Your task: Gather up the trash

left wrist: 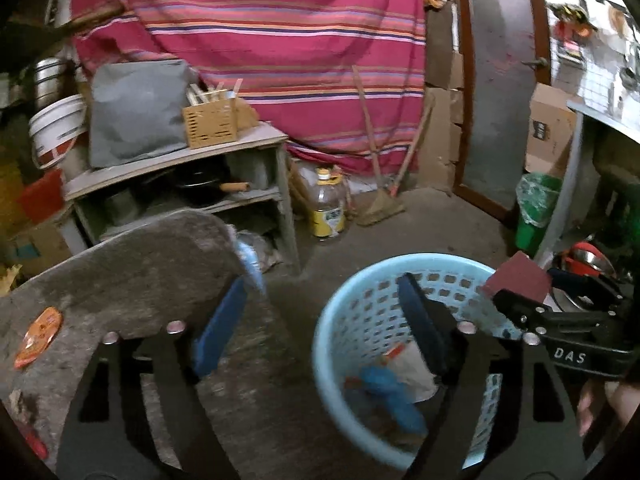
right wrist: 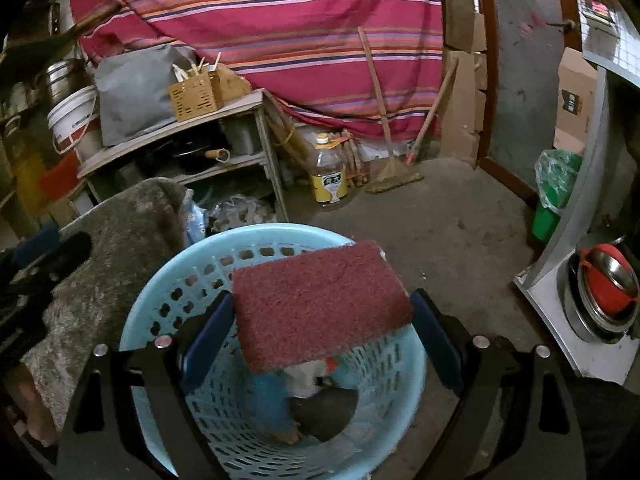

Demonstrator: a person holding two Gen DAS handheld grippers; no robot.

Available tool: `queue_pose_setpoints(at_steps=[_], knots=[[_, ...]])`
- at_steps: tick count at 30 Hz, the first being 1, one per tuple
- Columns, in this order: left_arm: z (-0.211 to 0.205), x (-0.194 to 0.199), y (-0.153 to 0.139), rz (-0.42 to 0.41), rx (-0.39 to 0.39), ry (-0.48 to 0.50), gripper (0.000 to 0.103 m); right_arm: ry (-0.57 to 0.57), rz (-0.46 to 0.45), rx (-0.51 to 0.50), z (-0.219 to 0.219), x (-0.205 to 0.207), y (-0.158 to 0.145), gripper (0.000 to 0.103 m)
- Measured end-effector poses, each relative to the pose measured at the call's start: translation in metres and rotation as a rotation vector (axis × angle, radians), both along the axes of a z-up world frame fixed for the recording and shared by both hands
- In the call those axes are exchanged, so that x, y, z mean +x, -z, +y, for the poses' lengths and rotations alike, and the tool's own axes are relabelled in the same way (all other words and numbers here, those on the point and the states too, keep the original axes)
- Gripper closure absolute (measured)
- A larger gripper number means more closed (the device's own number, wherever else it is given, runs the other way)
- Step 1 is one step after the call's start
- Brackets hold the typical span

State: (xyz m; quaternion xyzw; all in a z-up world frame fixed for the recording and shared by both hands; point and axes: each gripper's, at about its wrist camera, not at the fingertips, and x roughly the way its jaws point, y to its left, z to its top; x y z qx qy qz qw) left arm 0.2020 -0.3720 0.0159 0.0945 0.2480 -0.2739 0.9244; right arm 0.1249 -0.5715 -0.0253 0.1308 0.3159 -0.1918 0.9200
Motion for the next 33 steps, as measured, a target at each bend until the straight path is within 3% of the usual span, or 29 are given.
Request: queue_pose_setpoints(at_steps=[5, 7, 9, 16, 20, 26, 33], knots=[[0.054, -0.004, -0.005, -0.031, 0.034, -0.065, 0.014, -0.019, 0.019, 0.001, 0.017, 0.017, 0.003, 0.015], [0.08, -0.003, -0.007, -0.047, 0.053, -0.107, 0.01, -0.012, 0.011, 0.022, 0.023, 0.023, 0.004, 0.006], [0.116, -0.002, -0.009, -0.052, 0.068, -0.162, 0.008, -0.022, 0.0, 0.046, 0.029, 0.028, 0.004, 0.004], [0.242, 0.005, -0.002, -0.025, 0.097, -0.349, 0.005, -0.006, 0.003, -0.024, 0.065, 0.031, -0.008, 0.004], [0.31, 0.015, 0.009, 0.047, 0.062, -0.445, 0.005, -0.05, -0.017, -0.046, 0.102, 0.034, -0.018, 0.004], [0.365, 0.017, 0.032, 0.116, 0.057, -0.479, 0.005, -0.131, 0.002, 0.011, 0.158, 0.047, -0.012, 0.004], [0.393, 0.013, 0.053, 0.174, 0.071, -0.453, 0.005, -0.21, 0.04, -0.072, 0.21, 0.061, -0.01, 0.004]])
